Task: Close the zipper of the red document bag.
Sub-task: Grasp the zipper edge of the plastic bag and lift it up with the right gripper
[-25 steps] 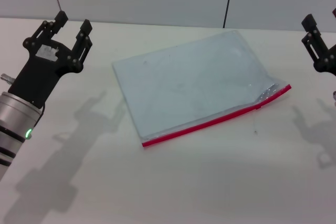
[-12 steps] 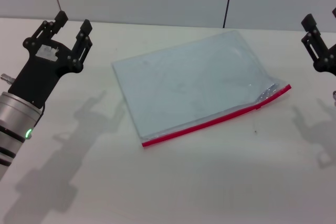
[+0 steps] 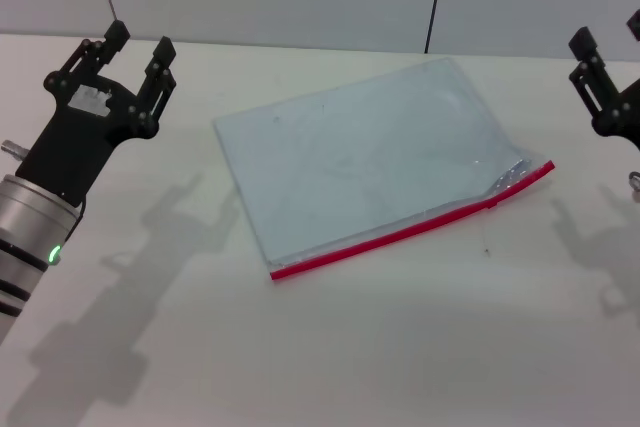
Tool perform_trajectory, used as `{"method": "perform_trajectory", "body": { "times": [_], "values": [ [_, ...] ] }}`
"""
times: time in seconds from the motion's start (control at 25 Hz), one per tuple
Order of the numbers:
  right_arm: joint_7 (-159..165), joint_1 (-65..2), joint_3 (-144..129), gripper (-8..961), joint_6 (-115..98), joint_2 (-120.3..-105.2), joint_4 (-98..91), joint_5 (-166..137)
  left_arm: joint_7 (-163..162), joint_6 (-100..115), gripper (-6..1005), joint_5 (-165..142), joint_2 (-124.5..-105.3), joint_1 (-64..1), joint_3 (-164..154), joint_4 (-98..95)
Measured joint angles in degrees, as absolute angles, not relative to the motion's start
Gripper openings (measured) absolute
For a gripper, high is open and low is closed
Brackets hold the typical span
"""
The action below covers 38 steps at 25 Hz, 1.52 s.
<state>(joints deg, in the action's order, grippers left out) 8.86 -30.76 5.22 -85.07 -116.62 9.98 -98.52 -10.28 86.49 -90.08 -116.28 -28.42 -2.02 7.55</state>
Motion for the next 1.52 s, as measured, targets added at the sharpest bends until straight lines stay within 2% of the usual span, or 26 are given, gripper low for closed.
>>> {"method": "perform_trajectory", "body": {
  "times": [0.4, 0.84, 1.52],
  "values": [
    [32.4, -33.9, 4.5, 656, -71.9, -116.13, 2.8, -101.1, -10.2, 86.4, 525, -90.1, -116.21, -28.5, -2.0, 7.5],
    [68.5, -38.0, 2.4, 657, -59.9, -116.01, -12.5, -125.6, -10.1, 86.4, 524, -90.1, -116.10, -28.5, -2.0, 7.5],
    [80.0, -42.5, 2.0, 658, -52.9, -115.92, -13.1, -142.1, -10.1, 86.5, 523, -90.1, -116.19, -28.5, -1.9, 7.5]
  ]
}}
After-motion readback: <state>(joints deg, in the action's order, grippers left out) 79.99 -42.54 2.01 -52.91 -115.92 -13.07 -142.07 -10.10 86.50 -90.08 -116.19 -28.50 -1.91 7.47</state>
